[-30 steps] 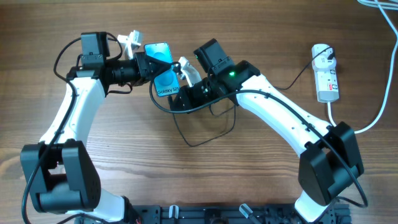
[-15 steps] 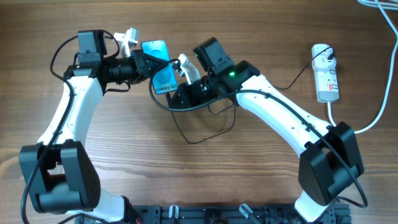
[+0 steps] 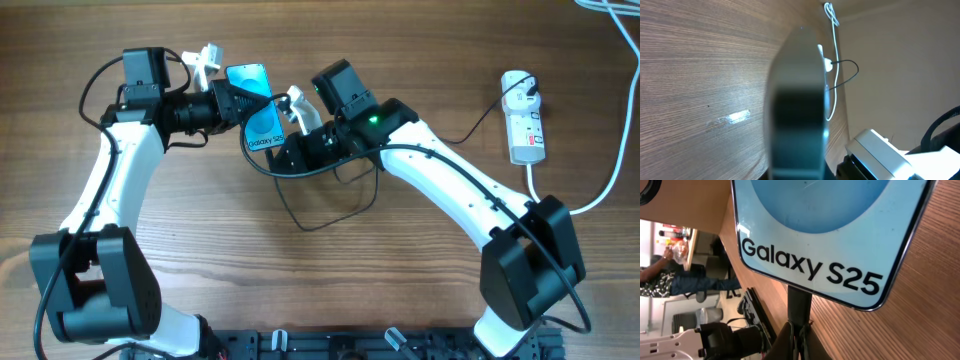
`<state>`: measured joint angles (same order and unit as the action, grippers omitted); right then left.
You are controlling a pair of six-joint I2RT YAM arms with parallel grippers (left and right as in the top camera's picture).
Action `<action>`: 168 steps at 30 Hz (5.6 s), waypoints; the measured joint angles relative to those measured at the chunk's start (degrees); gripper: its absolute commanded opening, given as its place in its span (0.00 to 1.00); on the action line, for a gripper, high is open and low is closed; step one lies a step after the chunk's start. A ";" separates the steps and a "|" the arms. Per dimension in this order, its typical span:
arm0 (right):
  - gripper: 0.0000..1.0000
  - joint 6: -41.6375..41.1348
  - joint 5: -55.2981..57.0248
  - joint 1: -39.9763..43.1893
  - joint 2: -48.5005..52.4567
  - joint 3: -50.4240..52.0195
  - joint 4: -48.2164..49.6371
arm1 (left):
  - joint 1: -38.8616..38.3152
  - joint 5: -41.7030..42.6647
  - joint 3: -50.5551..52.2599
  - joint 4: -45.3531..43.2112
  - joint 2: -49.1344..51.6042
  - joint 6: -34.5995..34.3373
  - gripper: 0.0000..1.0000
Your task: Plug charger to phone and switch on socket
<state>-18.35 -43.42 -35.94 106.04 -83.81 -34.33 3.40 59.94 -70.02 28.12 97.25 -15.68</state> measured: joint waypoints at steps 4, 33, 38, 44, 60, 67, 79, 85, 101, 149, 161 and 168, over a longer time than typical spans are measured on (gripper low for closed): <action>0.61 -0.37 -1.11 1.20 -0.66 -0.46 0.39 | -0.33 1.03 0.66 -0.17 0.02 0.13 0.04; 0.04 -4.26 0.02 -0.52 -0.68 -0.98 -5.35 | -1.09 1.14 1.27 -2.86 0.02 -8.63 0.04; 0.04 -6.21 0.66 -0.90 -0.68 -0.98 -5.09 | -1.33 -0.09 0.92 -1.22 0.02 -7.54 0.04; 0.04 -6.54 1.53 -1.05 -0.68 -0.98 -3.82 | -1.55 -0.26 0.33 -1.55 0.00 -6.86 0.04; 0.77 -6.23 -3.10 1.25 -0.70 -1.18 -0.17 | -1.90 1.60 0.02 -1.03 -0.11 -6.03 0.04; 1.00 -0.83 -6.36 12.20 -1.33 -2.19 -5.86 | -0.72 9.66 1.31 0.42 -0.09 -6.05 0.04; 1.00 0.87 -28.50 16.22 -1.33 -2.38 1.01 | -0.31 23.93 1.44 -6.19 -0.09 -7.82 0.04; 0.99 -1.33 -27.10 11.10 -1.33 -2.38 2.47 | -1.09 24.61 1.46 -9.62 -0.09 -9.75 0.04; 0.63 -12.13 -23.78 7.37 -1.33 -2.58 12.81 | -1.09 27.63 1.51 -16.92 -0.09 -18.10 0.04; 0.04 -8.33 -4.37 11.41 -1.33 -1.03 0.04 | 6.88 8.57 1.51 -12.26 -0.72 -18.16 1.00; 0.04 -5.77 3.91 11.23 3.72 5.75 0.90 | 7.39 -22.12 1.44 3.85 -0.74 -15.47 1.00; 0.04 -5.55 4.55 10.82 9.22 6.12 3.13 | 7.39 -25.42 1.44 3.85 -0.74 -15.17 1.00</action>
<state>-23.90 -38.87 -25.12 115.26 -77.69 -31.20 10.79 34.52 -68.58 31.97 96.51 -30.85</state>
